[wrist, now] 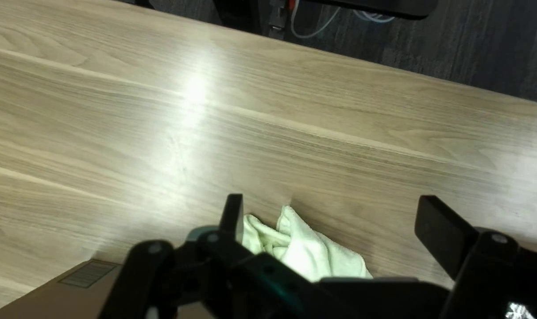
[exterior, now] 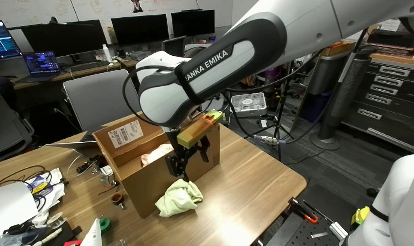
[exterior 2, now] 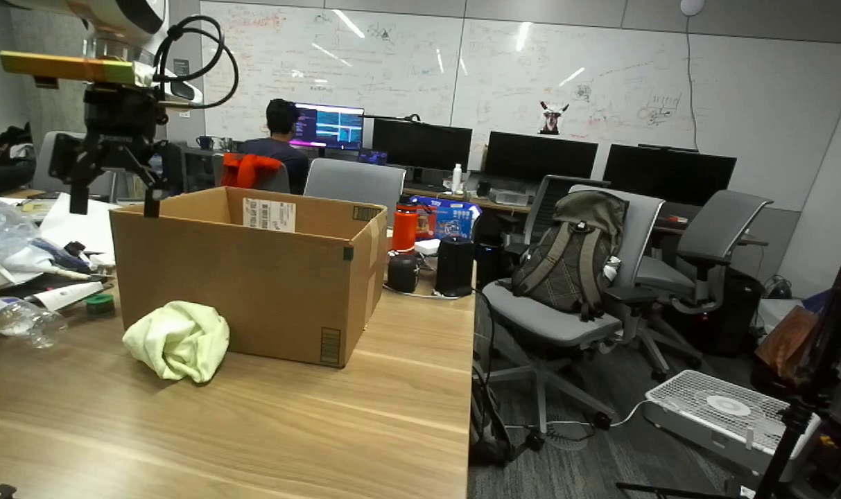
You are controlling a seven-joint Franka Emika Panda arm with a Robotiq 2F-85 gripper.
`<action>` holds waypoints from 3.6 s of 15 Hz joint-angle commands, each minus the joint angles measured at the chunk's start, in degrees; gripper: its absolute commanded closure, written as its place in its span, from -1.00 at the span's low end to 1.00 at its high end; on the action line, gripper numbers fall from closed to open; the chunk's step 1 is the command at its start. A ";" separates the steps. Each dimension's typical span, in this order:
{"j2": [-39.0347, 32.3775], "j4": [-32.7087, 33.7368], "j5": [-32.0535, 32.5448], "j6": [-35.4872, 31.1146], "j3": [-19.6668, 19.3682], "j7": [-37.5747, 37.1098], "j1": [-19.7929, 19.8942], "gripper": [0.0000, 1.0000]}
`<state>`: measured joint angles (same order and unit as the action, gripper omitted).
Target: Put the yellow towel, the pink and peach shirt in the box and the green towel respectively
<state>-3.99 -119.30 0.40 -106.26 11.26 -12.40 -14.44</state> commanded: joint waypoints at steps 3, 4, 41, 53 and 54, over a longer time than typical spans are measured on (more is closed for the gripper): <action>-2.89 -2.73 -2.33 -7.47 1.20 2.17 0.14 -1.00; -3.91 -3.02 -2.53 -8.97 1.41 2.16 0.02 -1.00; -16.71 -8.18 0.16 -39.82 -0.79 -0.95 -1.80 -1.00; -20.96 -9.13 0.10 -43.45 -1.90 -0.91 -2.25 -1.00; -21.39 -8.71 0.17 -43.43 -1.99 -0.86 -2.32 -1.00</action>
<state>-24.46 -128.58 -0.28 -148.18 10.20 -12.77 -15.77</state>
